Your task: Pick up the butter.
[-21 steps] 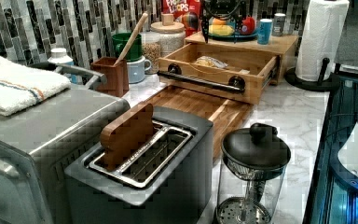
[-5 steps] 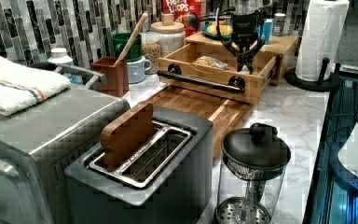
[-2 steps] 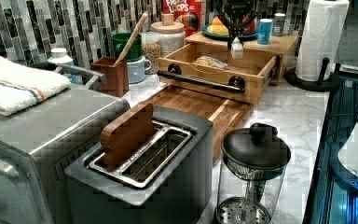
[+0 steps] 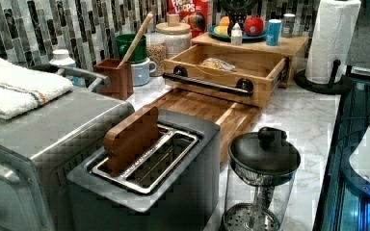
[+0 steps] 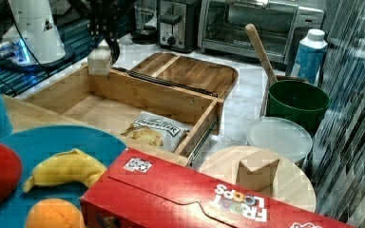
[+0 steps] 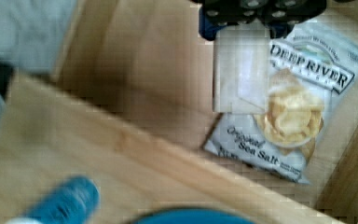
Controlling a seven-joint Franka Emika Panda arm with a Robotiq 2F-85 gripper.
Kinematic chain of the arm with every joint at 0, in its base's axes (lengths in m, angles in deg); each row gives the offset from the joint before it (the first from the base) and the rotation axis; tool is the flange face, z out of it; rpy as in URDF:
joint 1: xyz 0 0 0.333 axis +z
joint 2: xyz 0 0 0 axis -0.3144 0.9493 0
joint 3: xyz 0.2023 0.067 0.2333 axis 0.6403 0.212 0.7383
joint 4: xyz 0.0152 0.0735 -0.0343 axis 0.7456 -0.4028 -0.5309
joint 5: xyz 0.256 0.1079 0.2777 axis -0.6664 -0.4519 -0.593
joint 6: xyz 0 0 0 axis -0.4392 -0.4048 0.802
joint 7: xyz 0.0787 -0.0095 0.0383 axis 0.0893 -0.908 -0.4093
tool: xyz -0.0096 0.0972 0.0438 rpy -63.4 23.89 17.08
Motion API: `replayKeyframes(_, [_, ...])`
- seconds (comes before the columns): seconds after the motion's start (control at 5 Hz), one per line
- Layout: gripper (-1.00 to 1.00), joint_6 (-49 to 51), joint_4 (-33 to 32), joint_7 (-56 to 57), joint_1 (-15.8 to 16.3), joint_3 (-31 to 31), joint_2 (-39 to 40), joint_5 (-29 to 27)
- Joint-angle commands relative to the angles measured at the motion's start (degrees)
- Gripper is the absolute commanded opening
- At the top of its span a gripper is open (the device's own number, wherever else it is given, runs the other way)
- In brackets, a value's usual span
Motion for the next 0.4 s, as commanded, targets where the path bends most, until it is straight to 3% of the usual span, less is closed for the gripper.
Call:
replayKeyframes(0.2, [-1.0, 2.9, 5.7, -15.6, 7.0, 11.4, -5.5, -0.6])
replayKeyframes(0.4, [-1.0, 2.3, 4.0, -12.6, 6.7, 11.7, -7.0, -3.9])
